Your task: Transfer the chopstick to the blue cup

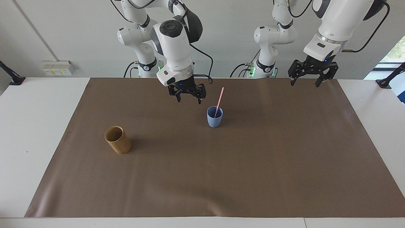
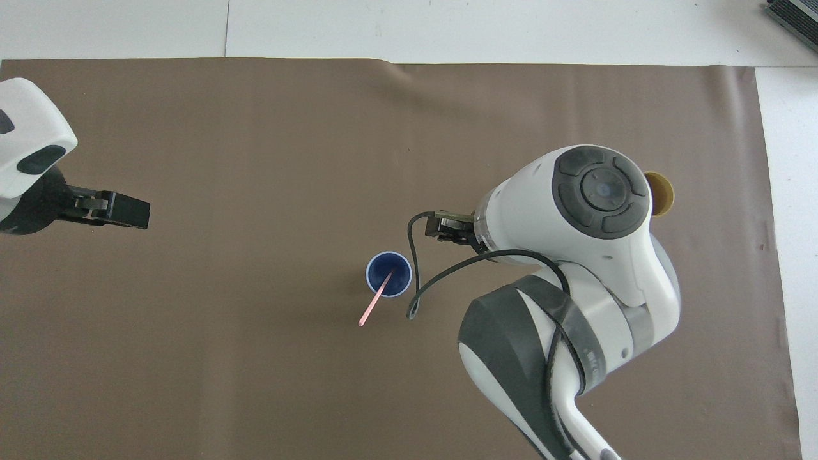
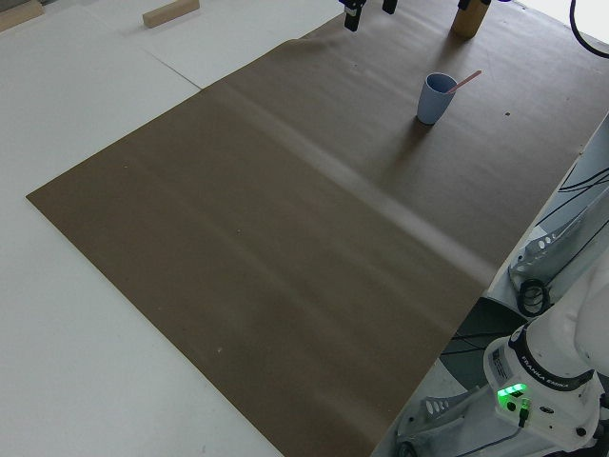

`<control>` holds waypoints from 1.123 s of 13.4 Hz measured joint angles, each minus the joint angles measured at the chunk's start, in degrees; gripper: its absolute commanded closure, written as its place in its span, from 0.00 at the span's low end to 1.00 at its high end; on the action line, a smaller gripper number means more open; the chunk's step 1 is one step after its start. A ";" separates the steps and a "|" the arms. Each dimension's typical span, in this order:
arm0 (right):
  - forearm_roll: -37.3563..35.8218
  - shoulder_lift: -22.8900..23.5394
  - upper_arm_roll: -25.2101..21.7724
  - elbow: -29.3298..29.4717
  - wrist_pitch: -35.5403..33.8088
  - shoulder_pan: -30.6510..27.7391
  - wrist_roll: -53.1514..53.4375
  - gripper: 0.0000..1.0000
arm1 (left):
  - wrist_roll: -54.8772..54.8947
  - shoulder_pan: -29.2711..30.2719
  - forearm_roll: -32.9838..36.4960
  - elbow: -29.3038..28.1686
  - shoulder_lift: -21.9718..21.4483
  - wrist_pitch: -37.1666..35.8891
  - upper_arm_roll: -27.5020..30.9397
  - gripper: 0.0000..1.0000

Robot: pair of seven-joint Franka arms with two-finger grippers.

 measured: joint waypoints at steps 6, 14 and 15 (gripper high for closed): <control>-0.91 -4.38 -0.35 5.77 -9.34 -9.80 -12.63 0.00 | -0.10 0.00 0.00 0.00 0.00 0.00 0.01 0.00; -3.55 -6.24 -0.52 13.94 -21.74 -18.35 -18.25 0.00 | -0.28 0.01 0.00 0.00 0.00 0.00 0.02 0.00; -3.55 -7.00 -0.55 14.14 -22.72 -19.63 -18.62 0.00 | -0.28 0.01 0.00 0.00 0.00 0.00 0.02 0.00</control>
